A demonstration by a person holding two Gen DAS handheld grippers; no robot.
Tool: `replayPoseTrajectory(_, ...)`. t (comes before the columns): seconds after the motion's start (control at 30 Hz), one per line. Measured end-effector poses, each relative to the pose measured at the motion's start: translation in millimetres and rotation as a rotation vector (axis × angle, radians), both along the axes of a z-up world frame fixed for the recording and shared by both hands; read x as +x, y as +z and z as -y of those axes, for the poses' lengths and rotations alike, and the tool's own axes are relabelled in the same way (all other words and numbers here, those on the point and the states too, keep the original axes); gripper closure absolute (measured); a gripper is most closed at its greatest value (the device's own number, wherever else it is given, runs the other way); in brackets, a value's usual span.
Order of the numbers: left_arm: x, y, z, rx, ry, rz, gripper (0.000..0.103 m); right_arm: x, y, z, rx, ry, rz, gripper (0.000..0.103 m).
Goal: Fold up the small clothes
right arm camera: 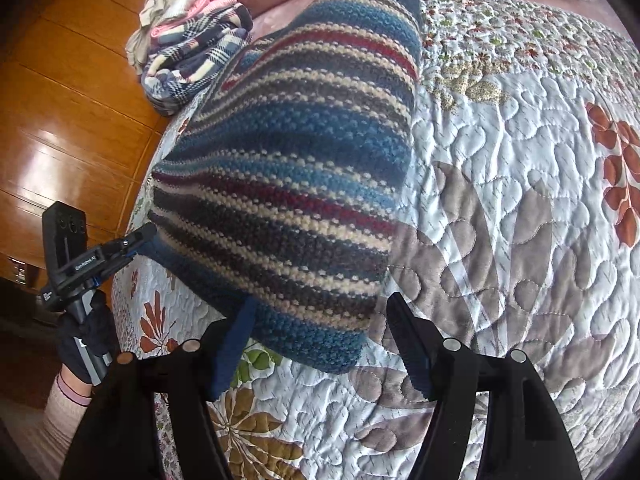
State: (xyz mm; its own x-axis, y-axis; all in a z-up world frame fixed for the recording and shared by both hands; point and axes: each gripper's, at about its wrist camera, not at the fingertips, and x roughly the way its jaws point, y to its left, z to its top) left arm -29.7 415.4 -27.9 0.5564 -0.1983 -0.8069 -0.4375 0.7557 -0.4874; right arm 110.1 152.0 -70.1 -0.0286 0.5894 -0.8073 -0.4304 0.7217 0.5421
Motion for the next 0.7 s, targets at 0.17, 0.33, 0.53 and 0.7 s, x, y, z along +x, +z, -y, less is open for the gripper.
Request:
replayPoseTrajectory(0.17,7,-12,3,0.043,-0.022,-0.032,0.093,-5,-8,1,-0.012,-0.006,-0.01,0.052)
replayPoseTrajectory(0.33,9,-15,7,0.08,-0.036,-0.05,0.092,-11,-14,0,-0.034,-0.012,0.002,0.055)
replayPoseTrajectory(0.53,13,-19,12,0.117,-0.037,-0.068,0.09,-12,-19,-2,-0.035,-0.03,-0.001,0.055)
replayPoseTrajectory(0.7,13,-9,9,0.092,-0.016,-0.079,0.078,-9,-15,-1,-0.032,-0.018,-0.016,0.052)
